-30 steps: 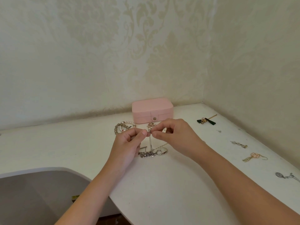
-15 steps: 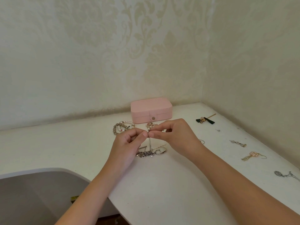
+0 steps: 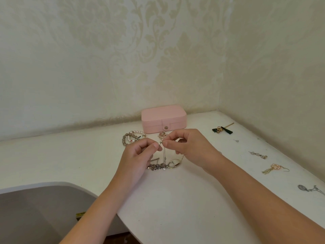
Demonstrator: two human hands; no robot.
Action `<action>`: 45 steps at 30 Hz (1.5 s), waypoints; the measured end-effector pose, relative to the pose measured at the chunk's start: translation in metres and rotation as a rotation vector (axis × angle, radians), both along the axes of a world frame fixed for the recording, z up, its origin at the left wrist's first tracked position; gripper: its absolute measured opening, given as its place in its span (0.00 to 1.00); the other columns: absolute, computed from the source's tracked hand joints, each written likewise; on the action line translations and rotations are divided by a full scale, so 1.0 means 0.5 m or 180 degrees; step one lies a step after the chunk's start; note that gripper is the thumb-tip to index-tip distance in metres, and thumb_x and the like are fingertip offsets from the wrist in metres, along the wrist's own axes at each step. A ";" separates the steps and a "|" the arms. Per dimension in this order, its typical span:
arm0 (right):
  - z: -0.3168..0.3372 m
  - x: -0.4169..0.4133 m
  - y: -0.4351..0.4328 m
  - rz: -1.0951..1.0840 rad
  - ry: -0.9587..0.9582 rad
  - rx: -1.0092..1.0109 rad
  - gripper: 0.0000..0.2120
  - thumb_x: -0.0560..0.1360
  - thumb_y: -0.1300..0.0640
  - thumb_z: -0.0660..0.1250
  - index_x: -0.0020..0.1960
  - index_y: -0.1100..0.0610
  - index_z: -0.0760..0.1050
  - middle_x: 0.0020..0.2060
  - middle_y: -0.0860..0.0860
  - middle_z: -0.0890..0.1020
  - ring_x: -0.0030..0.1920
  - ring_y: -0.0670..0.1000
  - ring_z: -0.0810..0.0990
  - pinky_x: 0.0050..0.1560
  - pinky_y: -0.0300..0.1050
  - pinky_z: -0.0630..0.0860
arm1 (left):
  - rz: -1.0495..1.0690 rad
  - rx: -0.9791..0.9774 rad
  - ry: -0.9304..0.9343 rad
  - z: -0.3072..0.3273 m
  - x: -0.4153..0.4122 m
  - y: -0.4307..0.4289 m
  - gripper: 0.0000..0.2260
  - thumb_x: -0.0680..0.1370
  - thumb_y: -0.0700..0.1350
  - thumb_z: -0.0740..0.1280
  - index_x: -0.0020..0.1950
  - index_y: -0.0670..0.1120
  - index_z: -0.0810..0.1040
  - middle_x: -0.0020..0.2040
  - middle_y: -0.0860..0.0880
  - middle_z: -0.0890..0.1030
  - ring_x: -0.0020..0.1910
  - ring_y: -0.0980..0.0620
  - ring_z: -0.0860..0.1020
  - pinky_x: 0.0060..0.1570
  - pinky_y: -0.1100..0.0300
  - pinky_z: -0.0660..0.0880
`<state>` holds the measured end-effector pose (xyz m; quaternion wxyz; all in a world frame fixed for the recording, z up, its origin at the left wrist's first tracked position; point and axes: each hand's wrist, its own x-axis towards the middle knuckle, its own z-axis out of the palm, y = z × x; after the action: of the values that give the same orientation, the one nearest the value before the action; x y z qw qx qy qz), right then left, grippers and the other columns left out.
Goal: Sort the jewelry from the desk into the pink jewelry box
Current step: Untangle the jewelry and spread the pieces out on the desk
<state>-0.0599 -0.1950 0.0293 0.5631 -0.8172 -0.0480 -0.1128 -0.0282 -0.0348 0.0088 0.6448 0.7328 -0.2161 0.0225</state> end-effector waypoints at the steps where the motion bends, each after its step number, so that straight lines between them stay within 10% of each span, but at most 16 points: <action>1: -0.001 0.001 -0.001 0.0037 0.0064 0.0051 0.03 0.73 0.55 0.71 0.41 0.53 0.80 0.24 0.36 0.76 0.27 0.38 0.71 0.31 0.26 0.66 | -0.0002 -0.0030 0.0033 0.001 0.000 0.000 0.10 0.78 0.38 0.63 0.37 0.40 0.77 0.23 0.54 0.59 0.22 0.57 0.57 0.22 0.68 0.55; 24: 0.000 0.005 -0.007 0.0048 -0.0021 -0.0291 0.07 0.72 0.58 0.70 0.36 0.51 0.79 0.31 0.42 0.77 0.29 0.41 0.73 0.32 0.27 0.67 | 0.0137 0.0214 -0.0261 -0.012 0.010 -0.002 0.06 0.74 0.42 0.70 0.38 0.48 0.83 0.30 0.44 0.65 0.30 0.53 0.62 0.31 0.65 0.61; 36: 0.000 0.005 -0.017 0.0027 0.0044 -0.0452 0.05 0.73 0.57 0.69 0.39 0.55 0.81 0.31 0.45 0.81 0.28 0.43 0.75 0.30 0.28 0.66 | 0.0111 0.0191 -0.0187 -0.015 0.009 -0.005 0.03 0.67 0.51 0.73 0.37 0.54 0.85 0.23 0.54 0.58 0.26 0.56 0.57 0.39 0.57 0.63; 45: 0.009 0.000 -0.016 -0.0069 0.0051 -0.0479 0.06 0.75 0.60 0.64 0.40 0.57 0.77 0.34 0.46 0.79 0.28 0.43 0.75 0.34 0.37 0.68 | 0.0368 0.0147 -0.0281 -0.009 0.010 -0.005 0.03 0.72 0.40 0.72 0.44 0.46 0.84 0.22 0.57 0.56 0.22 0.58 0.56 0.24 0.74 0.58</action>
<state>-0.0598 -0.2030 0.0337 0.4992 -0.8586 -0.0430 -0.1084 -0.0232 -0.0372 0.0042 0.6152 0.7570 -0.2021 0.0870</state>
